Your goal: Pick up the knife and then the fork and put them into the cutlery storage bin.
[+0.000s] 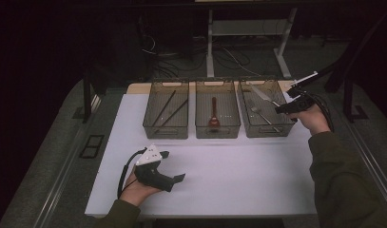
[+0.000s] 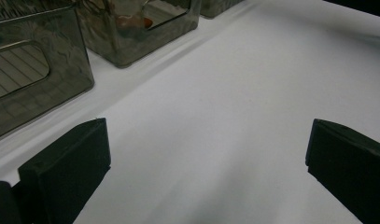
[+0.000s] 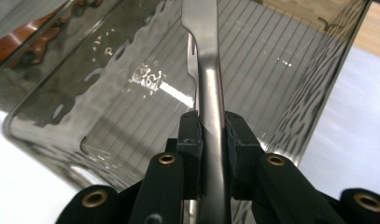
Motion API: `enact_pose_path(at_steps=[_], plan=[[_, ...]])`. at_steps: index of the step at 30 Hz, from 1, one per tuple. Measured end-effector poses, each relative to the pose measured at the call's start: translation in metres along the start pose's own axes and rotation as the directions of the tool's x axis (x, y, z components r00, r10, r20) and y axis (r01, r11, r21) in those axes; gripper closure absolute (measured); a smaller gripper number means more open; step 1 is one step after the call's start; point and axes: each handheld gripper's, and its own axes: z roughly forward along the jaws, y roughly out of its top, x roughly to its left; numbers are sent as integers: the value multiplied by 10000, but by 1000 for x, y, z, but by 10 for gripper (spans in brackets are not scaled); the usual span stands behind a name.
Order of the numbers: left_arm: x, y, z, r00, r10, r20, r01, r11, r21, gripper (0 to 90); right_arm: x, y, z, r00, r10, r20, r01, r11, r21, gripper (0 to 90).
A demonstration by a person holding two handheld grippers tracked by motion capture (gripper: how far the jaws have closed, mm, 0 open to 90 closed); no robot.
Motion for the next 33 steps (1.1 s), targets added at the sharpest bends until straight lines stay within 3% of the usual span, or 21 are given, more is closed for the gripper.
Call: enact_pose_path(at_steps=[9, 15, 23, 28, 33], plan=[[-1, 0, 1, 9999, 52, 87, -53, 9999, 104, 0, 4, 9, 18, 9999, 115, 122, -124, 9973, 730, 771], [-2, 1, 0, 9999, 53, 85, -53, 10000, -79, 0, 8, 11, 29, 9998, -83, 167, 63, 9932, 1159, 770], [-2, 1, 0, 9999, 91, 135, -90, 10000, -28, 0, 11, 15, 36, 9994, -187, 304, 141, 9895, 1439, 767], [-2, 1, 0, 9998, 102, 160, -102, 9999, -1, 0, 11, 14, 38, 9993, -170, 319, 122, 9895, 1437, 762], [-2, 0, 0, 9998, 83, 166, -83, 10000, 2, 0, 10, 16, 31, 9999, -93, 93, 85, 9965, 836, 714]])
